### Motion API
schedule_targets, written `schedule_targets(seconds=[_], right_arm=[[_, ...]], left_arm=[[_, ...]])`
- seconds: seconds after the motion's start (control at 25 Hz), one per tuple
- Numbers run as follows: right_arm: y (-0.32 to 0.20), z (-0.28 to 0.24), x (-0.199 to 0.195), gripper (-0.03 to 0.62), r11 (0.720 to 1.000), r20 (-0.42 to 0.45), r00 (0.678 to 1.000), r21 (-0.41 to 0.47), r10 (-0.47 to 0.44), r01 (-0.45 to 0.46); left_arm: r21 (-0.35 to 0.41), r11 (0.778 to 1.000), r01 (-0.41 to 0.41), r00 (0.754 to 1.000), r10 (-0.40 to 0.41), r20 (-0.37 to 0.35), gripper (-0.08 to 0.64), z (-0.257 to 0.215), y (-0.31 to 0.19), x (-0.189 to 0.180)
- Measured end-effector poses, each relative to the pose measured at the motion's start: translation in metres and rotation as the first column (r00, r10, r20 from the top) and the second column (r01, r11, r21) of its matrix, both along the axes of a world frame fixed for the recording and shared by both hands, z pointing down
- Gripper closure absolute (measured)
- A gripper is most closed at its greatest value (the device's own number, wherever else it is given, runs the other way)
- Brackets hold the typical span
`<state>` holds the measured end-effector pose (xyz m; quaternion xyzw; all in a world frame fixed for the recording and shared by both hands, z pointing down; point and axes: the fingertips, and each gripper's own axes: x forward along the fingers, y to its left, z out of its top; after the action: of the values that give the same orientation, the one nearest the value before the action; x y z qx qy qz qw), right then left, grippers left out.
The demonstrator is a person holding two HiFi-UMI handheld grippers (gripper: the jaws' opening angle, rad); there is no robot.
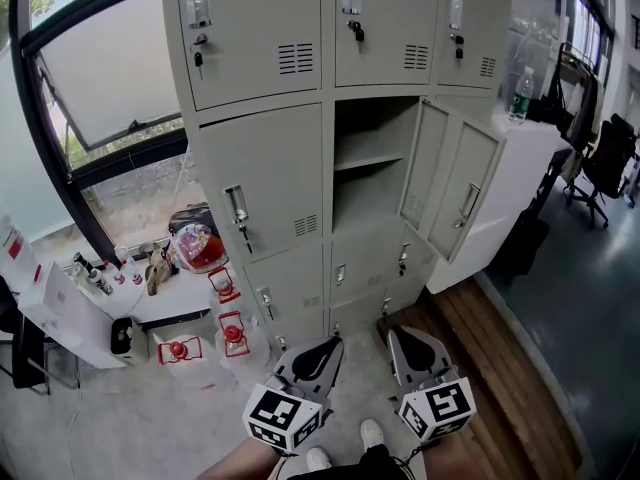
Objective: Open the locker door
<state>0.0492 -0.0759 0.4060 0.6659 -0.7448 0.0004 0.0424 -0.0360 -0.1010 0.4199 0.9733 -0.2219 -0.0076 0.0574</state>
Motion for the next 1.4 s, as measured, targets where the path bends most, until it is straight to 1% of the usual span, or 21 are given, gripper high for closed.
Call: schedule_targets(seconds=[0.48,0.76,1.4], right_arm=[[0.015,0.009,-0.014,0.538,1.0,0.016,1.0,-0.014,0.026,-0.026],[0.02,0.01,-0.019,0.538,1.0,0.022,0.999,-0.013,0.023,-0.023],[0.022,0.011,-0.019,0.538,1.0,0.041,0.999,-0.014,0.021,-0.021]], left_arm=[[0.005,0.999,-0.048,0.999,0.048,0.015,0.543,0.007,0.012,-0.006],[0.019,0.999,-0.049,0.999,0.049,0.012,0.543,0.002,0.018,-0.01],[0.016,0.999,-0.045,0.999,0.045,0.011,0.543,0.002,0.02,-0.011]])
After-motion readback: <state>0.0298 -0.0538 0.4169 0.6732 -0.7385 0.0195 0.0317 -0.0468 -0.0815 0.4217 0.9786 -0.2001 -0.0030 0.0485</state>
